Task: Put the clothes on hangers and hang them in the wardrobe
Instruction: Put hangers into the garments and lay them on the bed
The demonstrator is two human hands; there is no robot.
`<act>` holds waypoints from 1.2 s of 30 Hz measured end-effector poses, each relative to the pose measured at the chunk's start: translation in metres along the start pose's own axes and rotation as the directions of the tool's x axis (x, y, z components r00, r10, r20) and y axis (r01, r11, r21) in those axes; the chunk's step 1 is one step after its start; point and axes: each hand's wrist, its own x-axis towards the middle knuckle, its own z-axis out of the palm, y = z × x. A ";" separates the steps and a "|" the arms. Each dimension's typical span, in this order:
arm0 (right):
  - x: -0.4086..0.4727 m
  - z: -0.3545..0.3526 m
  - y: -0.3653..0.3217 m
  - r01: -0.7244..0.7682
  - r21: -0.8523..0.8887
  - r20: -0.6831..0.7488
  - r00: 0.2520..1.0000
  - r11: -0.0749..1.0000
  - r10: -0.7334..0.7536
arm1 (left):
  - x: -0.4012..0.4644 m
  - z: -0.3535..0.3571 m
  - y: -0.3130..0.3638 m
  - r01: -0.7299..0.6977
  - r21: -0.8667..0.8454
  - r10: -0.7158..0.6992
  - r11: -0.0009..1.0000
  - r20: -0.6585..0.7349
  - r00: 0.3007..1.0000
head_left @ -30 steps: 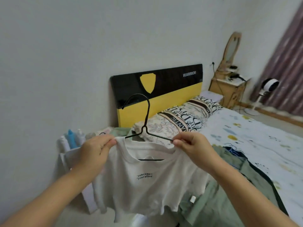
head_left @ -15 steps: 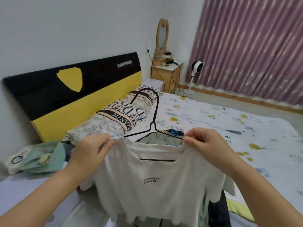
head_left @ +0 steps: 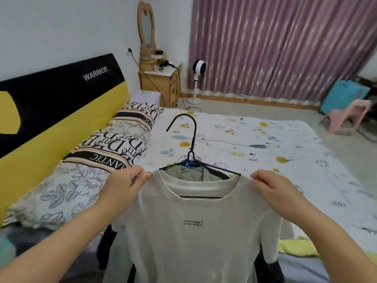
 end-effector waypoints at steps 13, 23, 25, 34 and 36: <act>0.163 0.094 0.062 -0.148 -0.129 -0.097 0.986 0.980 0.136 | 0.102 0.110 -0.082 0.232 0.056 -0.239 0.971 0.179 0.954; 0.343 0.184 0.142 -0.155 -0.231 -0.017 0.988 0.960 0.155 | 0.174 0.250 -0.171 0.305 0.341 -0.412 0.889 0.305 0.859; 0.375 0.209 0.164 -0.189 -0.254 0.025 0.979 0.949 0.201 | 0.170 0.280 -0.183 0.305 0.415 -0.466 0.857 0.372 0.803; 0.436 0.309 0.242 -0.227 -0.270 0.158 0.948 0.936 0.275 | 0.118 0.395 -0.220 0.196 0.577 -0.600 0.793 0.681 0.420; 0.422 0.330 0.246 -0.143 -0.329 0.160 0.966 0.933 0.204 | 0.112 0.411 -0.228 0.180 0.583 -0.598 0.793 0.687 0.413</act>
